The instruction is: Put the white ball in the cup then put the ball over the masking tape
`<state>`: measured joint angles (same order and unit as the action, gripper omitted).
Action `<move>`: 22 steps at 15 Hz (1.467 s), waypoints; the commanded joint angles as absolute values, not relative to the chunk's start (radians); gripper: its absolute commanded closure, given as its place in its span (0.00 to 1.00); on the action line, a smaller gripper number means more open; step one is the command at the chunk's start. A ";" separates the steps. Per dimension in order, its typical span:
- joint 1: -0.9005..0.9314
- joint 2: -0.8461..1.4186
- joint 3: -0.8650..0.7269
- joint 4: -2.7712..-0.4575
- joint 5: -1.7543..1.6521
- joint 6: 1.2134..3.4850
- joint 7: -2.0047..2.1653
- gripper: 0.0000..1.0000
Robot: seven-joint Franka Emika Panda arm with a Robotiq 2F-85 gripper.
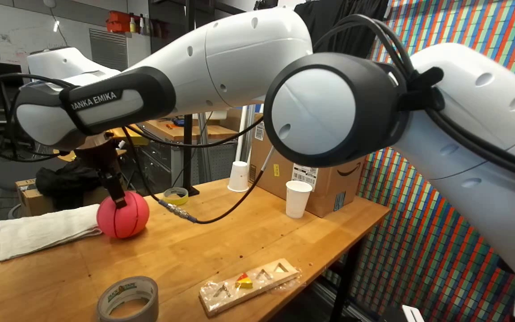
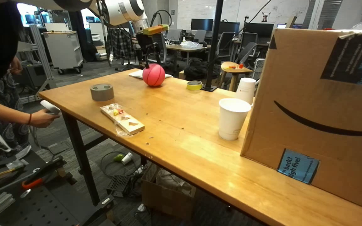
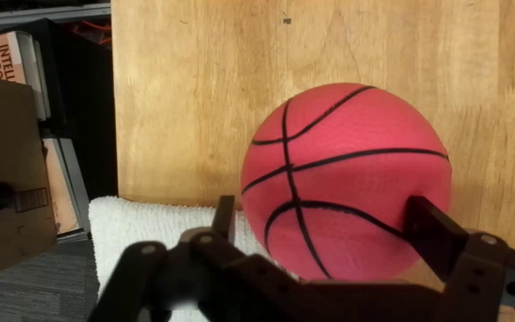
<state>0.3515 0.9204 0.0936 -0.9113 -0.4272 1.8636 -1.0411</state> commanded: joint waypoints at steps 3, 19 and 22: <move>0.360 0.964 0.078 -0.819 -0.438 1.820 -1.061 0.50; 0.357 0.855 0.059 -0.864 -0.462 1.822 -1.036 0.67; 0.357 0.842 0.060 -0.876 -0.469 1.826 -1.036 0.43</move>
